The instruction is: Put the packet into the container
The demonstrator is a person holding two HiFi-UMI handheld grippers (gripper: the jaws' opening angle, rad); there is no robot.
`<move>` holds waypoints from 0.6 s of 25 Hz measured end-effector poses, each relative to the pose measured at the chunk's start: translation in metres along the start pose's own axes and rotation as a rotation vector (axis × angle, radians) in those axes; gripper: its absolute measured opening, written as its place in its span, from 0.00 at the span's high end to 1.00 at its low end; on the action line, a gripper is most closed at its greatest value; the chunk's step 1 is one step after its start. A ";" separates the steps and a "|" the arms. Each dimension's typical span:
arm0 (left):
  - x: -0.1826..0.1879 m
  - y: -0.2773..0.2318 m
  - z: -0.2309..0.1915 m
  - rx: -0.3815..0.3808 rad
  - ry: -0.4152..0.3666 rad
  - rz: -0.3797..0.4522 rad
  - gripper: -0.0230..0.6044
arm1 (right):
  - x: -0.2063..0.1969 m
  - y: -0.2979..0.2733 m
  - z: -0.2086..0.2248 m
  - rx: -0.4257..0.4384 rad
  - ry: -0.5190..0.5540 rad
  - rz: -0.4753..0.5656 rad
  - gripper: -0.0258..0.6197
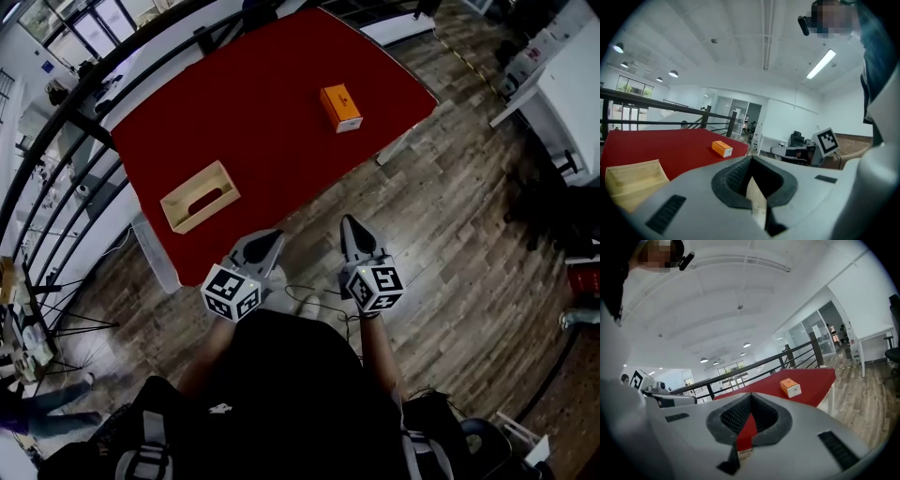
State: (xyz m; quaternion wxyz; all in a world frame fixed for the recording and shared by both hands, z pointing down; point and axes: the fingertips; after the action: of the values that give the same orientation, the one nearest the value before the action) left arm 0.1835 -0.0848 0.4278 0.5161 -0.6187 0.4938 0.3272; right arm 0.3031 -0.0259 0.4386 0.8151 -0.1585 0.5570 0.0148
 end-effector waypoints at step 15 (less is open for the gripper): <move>0.024 -0.025 -0.086 -0.053 0.001 0.020 0.95 | 0.012 -0.081 0.006 -0.073 0.058 -0.040 0.93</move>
State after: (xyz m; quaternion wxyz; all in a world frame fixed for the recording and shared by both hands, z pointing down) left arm 0.2054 -0.1744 0.4355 0.4962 -0.6272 0.4913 0.3449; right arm 0.3291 -0.1029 0.4487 0.7924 -0.1997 0.5762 0.0144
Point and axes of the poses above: the fingertips, and each gripper's own axes: y backward along the fingers, z to its right, x out of its top, and after that the axes turned 4 degrees about -z, right-handed
